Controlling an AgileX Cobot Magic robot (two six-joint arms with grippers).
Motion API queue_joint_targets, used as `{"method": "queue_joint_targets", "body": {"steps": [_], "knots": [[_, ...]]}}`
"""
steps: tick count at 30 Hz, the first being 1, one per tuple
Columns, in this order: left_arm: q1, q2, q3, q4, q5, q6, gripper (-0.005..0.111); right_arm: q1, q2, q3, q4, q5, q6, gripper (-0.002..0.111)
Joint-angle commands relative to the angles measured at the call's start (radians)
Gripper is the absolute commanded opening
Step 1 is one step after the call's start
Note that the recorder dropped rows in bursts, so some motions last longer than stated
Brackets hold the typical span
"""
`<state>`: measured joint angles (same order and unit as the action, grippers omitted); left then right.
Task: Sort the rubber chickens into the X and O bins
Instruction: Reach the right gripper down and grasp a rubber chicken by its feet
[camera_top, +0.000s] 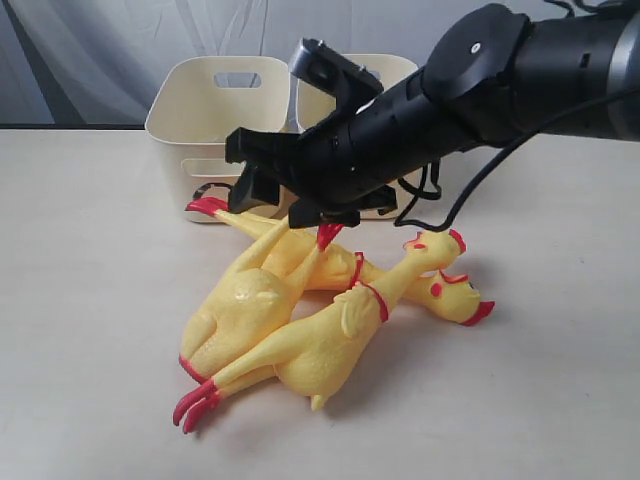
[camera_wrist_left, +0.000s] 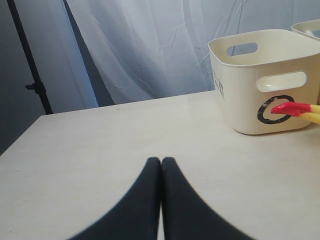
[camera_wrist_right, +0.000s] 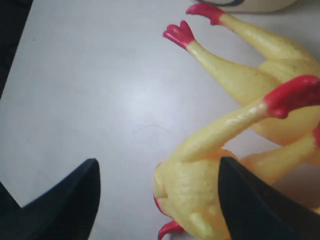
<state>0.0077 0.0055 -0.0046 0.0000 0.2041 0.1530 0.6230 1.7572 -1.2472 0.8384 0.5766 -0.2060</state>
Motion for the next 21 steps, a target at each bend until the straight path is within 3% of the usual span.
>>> {"method": "queue_joint_targets", "body": {"steps": [1,21], "knots": [[-0.001,-0.006,0.005,-0.006,-0.013,-0.007,0.0,-0.005,0.038,-0.004,0.017,-0.004,-0.002,0.064],[-0.001,-0.006,0.005,-0.006,-0.013,-0.007,0.0,-0.005,0.102,-0.004,0.078,-0.113,0.0,0.064]]}}
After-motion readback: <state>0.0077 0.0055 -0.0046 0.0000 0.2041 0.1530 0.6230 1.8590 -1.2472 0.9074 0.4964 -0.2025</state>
